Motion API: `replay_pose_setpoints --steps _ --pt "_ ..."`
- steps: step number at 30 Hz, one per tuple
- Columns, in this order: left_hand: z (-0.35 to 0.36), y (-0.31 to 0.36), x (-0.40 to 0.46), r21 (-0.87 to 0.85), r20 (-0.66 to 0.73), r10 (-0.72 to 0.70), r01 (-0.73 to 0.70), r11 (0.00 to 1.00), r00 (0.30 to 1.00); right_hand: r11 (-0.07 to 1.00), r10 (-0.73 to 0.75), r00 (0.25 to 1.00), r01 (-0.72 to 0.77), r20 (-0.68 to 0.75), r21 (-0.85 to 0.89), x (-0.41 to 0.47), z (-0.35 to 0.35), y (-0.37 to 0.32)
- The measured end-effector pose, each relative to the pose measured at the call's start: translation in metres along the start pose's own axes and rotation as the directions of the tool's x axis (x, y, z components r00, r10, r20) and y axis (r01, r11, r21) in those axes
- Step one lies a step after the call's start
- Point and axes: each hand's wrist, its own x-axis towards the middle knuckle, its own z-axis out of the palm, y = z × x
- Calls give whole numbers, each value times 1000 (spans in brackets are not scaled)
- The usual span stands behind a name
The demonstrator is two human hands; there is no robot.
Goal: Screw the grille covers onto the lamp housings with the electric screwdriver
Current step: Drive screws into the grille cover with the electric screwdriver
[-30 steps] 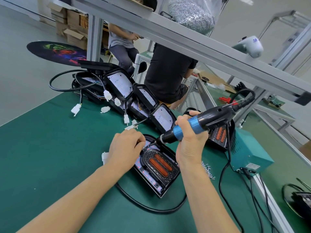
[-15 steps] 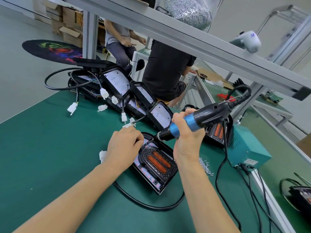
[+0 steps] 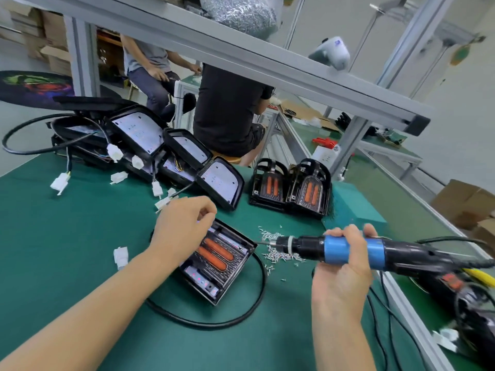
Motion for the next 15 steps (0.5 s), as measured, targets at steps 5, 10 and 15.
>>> replay_pose_setpoints --steps 5,10,15 --pt "28 31 18 5 112 63 -64 998 992 998 -60 997 60 -56 -4 12 -38 -18" --pt "77 61 42 139 351 79 -136 981 933 995 -70 994 65 -79 -72 6 -53 -23" --pt "115 68 48 443 523 0 -272 854 853 988 -92 993 81 -79 -135 9 -58 -27"
